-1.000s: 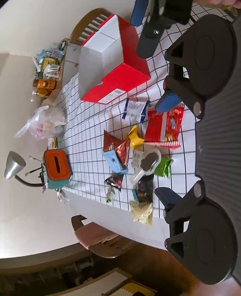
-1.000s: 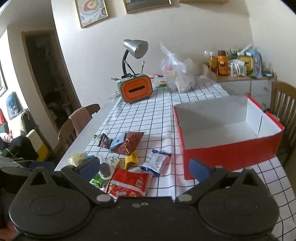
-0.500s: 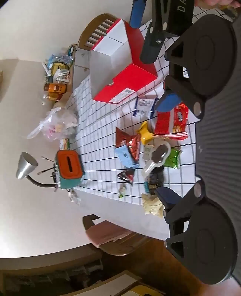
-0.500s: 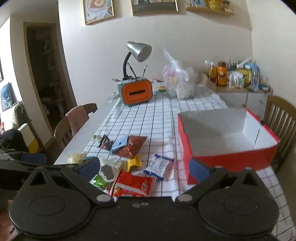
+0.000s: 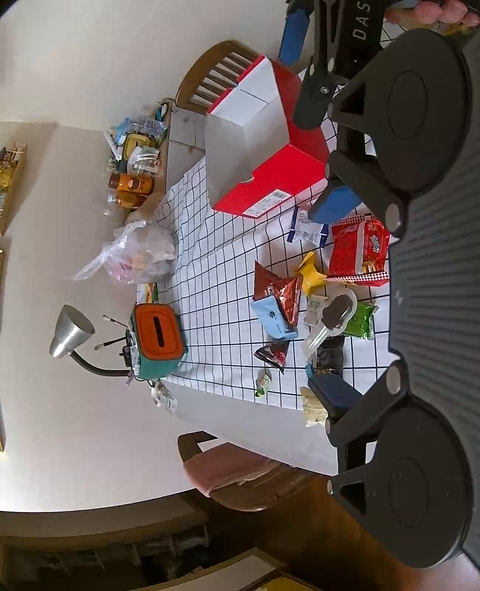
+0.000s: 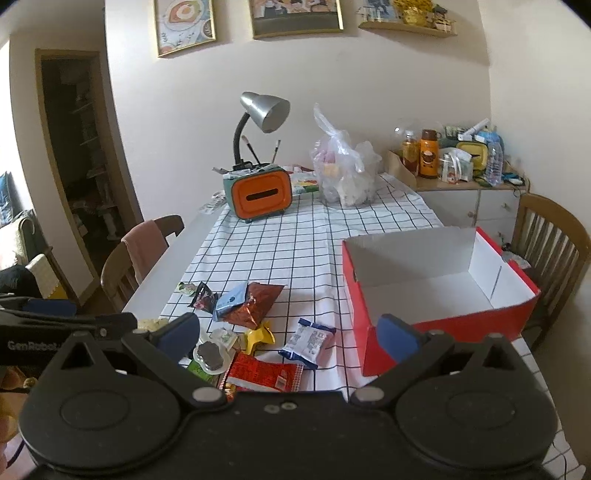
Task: Organize snacks
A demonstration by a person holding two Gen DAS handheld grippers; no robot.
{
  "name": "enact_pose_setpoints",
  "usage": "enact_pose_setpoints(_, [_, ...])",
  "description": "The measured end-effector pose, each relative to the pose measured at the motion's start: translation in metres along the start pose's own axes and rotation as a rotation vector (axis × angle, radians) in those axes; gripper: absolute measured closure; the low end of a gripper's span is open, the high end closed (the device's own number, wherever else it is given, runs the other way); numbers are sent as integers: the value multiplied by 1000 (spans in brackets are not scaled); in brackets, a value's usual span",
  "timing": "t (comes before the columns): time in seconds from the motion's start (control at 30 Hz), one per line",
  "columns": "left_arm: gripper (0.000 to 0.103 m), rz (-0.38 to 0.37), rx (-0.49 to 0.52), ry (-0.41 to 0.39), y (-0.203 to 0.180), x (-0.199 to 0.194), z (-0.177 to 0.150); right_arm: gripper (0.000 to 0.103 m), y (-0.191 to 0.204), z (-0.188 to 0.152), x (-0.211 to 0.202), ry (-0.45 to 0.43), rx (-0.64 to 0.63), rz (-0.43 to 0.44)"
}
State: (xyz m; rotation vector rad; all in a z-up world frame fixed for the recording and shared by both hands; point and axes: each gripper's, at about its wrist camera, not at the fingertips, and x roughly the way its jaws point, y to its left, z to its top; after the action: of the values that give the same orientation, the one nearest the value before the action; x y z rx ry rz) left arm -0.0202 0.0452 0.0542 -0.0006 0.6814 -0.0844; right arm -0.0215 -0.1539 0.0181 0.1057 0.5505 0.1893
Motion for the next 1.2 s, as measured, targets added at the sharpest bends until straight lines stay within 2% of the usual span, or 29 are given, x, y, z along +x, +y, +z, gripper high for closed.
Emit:
enact_pose_setpoints(0.4, [14,-14,-10,41,-1,0,-3,0,3,-1,-3,33,8,6])
enact_pose_setpoints(1.2, [14,-39,-16,64,-6,10,-2,0,-1,2,4,65,-7,17])
